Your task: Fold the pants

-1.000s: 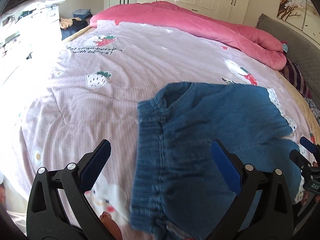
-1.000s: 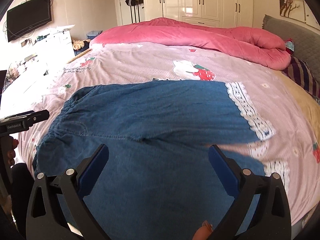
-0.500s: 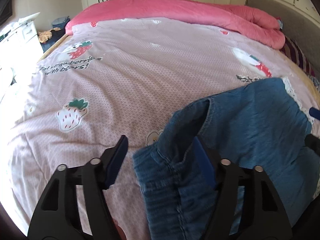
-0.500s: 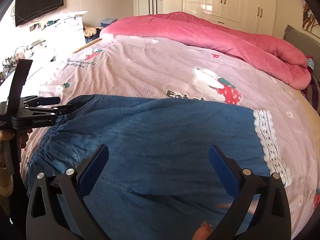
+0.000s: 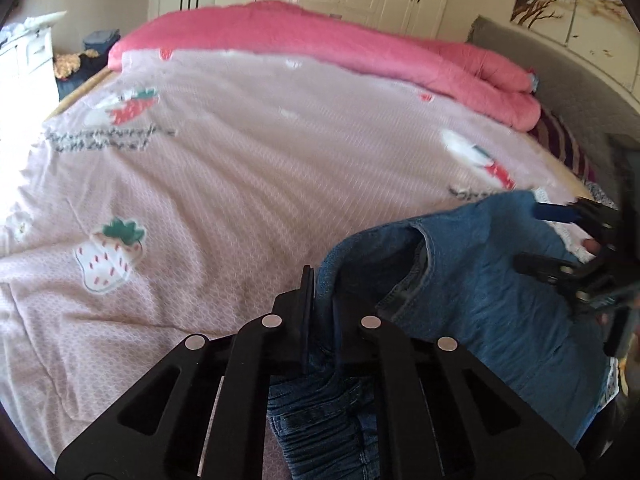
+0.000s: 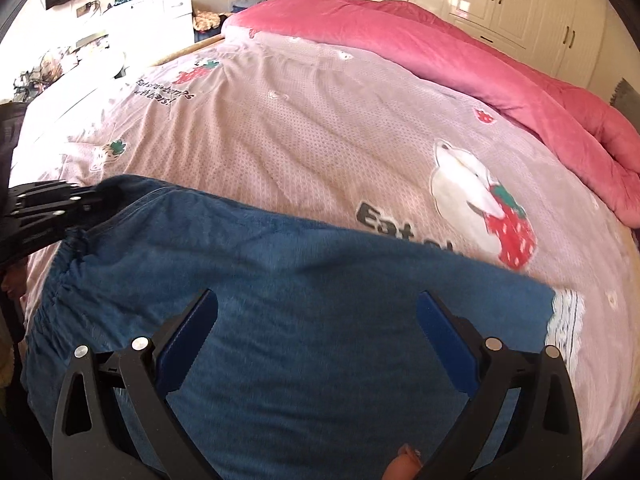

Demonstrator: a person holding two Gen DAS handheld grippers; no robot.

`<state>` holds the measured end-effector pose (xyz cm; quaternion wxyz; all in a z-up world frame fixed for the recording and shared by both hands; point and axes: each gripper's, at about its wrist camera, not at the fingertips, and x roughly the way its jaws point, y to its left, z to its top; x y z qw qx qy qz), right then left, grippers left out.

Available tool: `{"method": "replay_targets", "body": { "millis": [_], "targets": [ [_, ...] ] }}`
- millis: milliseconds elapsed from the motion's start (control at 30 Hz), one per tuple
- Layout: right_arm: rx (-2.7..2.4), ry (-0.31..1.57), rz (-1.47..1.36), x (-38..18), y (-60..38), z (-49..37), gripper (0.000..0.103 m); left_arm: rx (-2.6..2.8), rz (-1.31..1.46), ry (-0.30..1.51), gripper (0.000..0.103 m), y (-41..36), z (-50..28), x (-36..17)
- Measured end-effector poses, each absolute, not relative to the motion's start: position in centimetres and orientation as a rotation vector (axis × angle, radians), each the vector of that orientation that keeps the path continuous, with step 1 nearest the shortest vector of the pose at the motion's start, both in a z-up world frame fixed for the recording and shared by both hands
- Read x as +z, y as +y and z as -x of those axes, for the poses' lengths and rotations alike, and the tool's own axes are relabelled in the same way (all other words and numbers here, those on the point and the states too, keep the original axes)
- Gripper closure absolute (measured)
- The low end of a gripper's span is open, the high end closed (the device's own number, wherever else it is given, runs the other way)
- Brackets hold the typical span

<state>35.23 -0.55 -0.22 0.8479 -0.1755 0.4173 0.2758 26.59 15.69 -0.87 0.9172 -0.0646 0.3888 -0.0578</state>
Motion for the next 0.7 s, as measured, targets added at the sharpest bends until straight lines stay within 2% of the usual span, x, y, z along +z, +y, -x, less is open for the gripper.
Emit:
{"method": "replay_targets", "body": {
  "millis": [133,233,300,333,367,400,433,467,500,567,700],
  "targets": [
    [0.675,0.872,0.466,0.2,1.8,-37.0,0.004,-0.119,0.086,0.746,0.101,15.2,-25.7,0.2],
    [0.767,0.874,0.648,-0.6,4.0,-37.4,0.005,-0.123,0.065,0.719,0.101,14.9,-25.2,0.6],
    [0.778,0.851,0.749,-1.3,5.1,-37.4,0.010,-0.138,0.078,0.704,0.101,15.0,-24.9,0.9],
    [0.812,0.866,0.763,-1.6,5.6,-37.4,0.021,-0.139,0.076,0.696,0.101,15.0,-24.7,1.1],
    [0.827,0.872,0.765,-1.8,5.8,-37.4,0.053,-0.144,0.072,0.691,0.101,15.0,-24.6,1.1],
    [0.837,0.887,0.764,-2.0,6.0,-37.3,0.069,-0.142,0.066,0.690,0.101,14.9,-24.5,1.1],
    [0.850,0.900,0.762,-2.0,6.2,-37.2,0.075,-0.139,0.061,0.691,0.101,14.8,-24.5,1.1],
    [0.872,0.889,0.761,-2.0,6.3,-36.6,0.088,-0.137,0.054,0.693,0.101,14.7,-24.4,1.0],
    [0.876,0.880,0.757,-1.8,6.3,-36.3,0.094,-0.129,0.045,0.692,0.101,14.7,-24.4,1.0],
    [0.856,0.855,0.734,-1.2,5.8,-35.5,0.097,-0.121,0.040,0.686,0.101,14.8,-24.2,1.1],
    [0.813,0.818,0.622,0.9,4.0,-34.0,0.098,-0.136,0.041,0.663,0.100,14.8,-23.5,1.6]
  ]
}}
